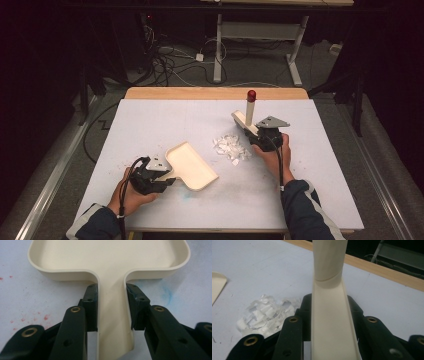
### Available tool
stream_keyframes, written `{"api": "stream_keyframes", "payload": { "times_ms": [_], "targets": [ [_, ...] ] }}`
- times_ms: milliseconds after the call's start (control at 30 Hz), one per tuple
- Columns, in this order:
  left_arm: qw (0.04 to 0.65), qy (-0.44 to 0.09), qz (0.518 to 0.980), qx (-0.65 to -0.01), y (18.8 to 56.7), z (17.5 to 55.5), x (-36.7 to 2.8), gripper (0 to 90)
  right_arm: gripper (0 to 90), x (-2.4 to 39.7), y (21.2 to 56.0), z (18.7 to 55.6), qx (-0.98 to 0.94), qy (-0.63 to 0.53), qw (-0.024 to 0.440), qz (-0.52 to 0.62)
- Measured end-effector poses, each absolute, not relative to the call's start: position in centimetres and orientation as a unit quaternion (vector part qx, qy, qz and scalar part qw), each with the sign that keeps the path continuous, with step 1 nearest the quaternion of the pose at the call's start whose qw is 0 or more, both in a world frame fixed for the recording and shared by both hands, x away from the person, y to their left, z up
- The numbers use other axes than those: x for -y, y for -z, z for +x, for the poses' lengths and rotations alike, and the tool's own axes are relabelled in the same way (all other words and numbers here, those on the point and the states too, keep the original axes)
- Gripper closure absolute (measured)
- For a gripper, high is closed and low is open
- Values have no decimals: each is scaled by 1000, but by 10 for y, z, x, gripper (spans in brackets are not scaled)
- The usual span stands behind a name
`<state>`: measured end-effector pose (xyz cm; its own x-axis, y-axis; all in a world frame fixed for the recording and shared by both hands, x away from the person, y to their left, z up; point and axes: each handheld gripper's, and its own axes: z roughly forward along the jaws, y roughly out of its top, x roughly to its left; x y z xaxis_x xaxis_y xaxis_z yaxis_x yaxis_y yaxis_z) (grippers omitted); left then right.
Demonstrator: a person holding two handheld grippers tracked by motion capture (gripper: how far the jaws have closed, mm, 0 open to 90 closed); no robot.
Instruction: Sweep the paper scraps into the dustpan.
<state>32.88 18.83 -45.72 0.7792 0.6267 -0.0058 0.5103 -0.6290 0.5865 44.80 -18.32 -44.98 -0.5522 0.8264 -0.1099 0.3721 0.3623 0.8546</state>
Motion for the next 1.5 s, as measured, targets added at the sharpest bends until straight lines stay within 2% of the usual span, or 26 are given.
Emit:
{"api": "stream_keyframes", "payload": {
  "times_ms": [500,767,1500],
  "targets": [
    [287,-91,902,-310,459,341,-171,639,668,161,462,431,-767,-435,273,385],
    [288,-89,905,-301,460,345,-153,639,666,152,465,422,-757,-466,244,387],
    [286,-86,901,-314,457,352,-117,638,673,110,459,378,-777,-498,202,327]
  ]
}}
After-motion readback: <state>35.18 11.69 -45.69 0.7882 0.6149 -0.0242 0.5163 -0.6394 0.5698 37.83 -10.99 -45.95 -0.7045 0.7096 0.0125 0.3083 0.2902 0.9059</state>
